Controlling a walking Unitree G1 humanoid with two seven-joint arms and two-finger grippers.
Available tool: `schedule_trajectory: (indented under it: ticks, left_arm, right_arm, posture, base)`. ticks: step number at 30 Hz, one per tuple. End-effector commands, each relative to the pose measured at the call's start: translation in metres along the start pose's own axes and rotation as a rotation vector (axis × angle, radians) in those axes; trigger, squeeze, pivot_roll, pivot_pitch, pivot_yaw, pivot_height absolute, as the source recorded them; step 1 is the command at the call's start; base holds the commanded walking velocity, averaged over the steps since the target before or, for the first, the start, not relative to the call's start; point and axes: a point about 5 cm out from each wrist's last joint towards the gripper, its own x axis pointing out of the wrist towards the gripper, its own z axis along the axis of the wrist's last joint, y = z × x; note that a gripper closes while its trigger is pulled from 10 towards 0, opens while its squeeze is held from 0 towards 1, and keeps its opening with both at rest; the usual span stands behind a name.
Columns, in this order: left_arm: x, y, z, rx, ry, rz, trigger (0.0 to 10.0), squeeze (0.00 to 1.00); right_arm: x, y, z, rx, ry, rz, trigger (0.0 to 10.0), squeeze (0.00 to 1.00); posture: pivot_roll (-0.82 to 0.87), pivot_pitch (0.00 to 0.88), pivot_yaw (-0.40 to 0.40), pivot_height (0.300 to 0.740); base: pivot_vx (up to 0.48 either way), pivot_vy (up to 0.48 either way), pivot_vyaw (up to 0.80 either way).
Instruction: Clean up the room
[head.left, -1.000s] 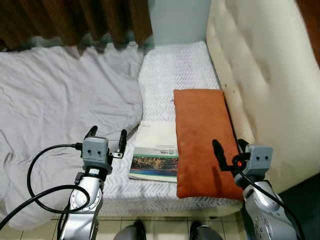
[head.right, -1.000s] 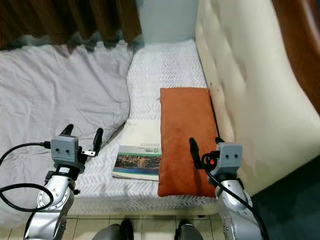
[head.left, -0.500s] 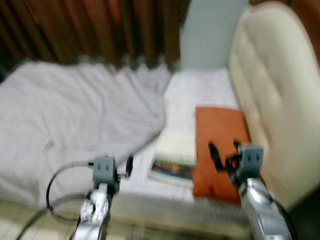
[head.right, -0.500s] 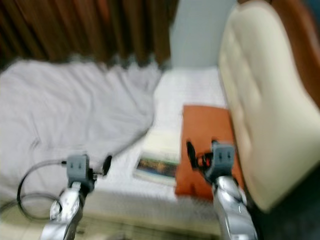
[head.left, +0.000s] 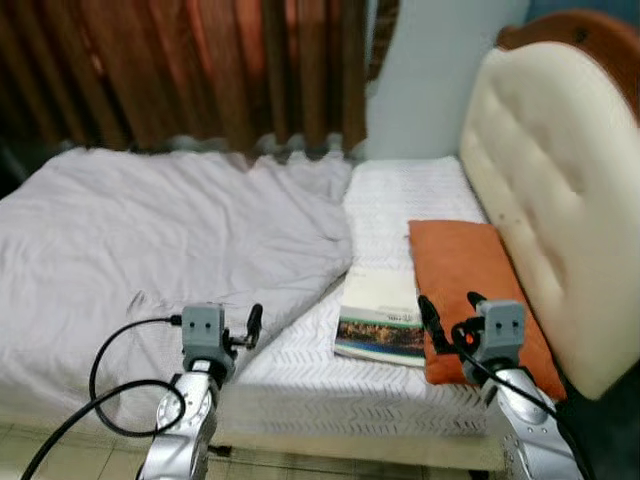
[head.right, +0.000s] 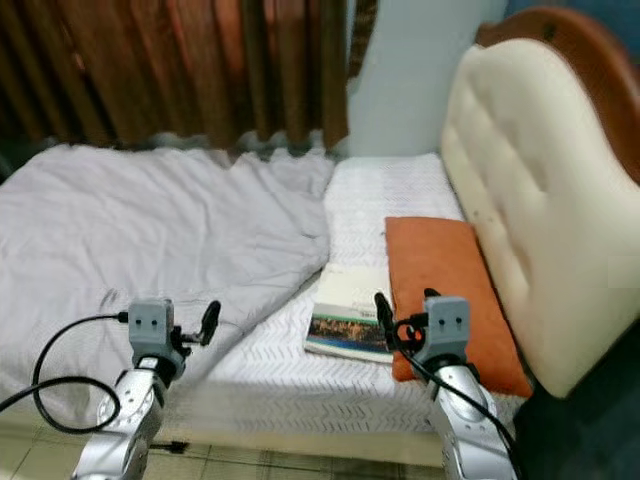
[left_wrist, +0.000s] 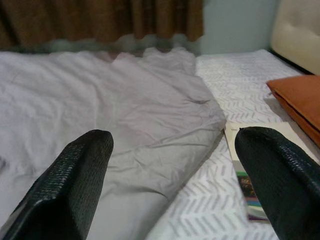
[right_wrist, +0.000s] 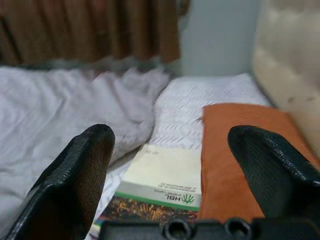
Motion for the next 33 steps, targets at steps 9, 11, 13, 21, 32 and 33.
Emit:
schedule_trajectory:
  ticks: [9,11,13,21,32,33]
  left_arm:
    - [-0.010,0.004,0.018,0.029,-0.138,-0.006,10.0,0.00]
    - [-0.009,0.004,0.017,0.031,-0.133,-0.007,10.0,0.00]
    - [-0.005,0.007,0.012,0.016,-0.090,0.019,10.0,0.00]
    - [-0.001,0.013,0.003,-0.002,-0.016,0.057,10.0,0.00]
    - [0.000,0.008,0.003,0.030,-0.009,0.091,10.0,0.00]
    - [0.000,0.008,0.002,0.019,-0.003,0.095,10.0,0.00]
  right_arm:
    - [-0.014,0.001,-0.009,-0.017,-0.007,0.033,10.0,0.00]
    - [-0.014,0.002,-0.010,-0.018,-0.003,0.034,10.0,0.00]
    - [-0.009,0.004,-0.011,-0.023,0.011,0.049,10.0,0.00]
    - [-0.004,0.010,-0.013,-0.022,0.023,0.091,10.0,0.00]
    - [0.001,0.019,-0.017,-0.012,0.046,0.159,10.0,0.00]
    - [0.001,0.019,-0.017,-0.012,0.049,0.165,10.0,0.00]
  posture:
    - [-0.03,0.000,0.017,0.740]
    - [-0.03,0.000,0.017,0.740]
    - [-0.03,0.000,0.018,0.740]
    - [-0.03,0.000,0.020,0.740]
    - [-0.02,0.000,0.019,0.740]
    - [-0.02,0.000,0.017,0.740]
  base:
    - [0.000,0.480,0.00]
    - [0.000,0.480,0.00]
    - [0.000,0.480,-0.40]
    - [0.000,0.480,-0.80]
    - [0.063,0.234,-0.33]
    - [0.394,0.274,0.00]
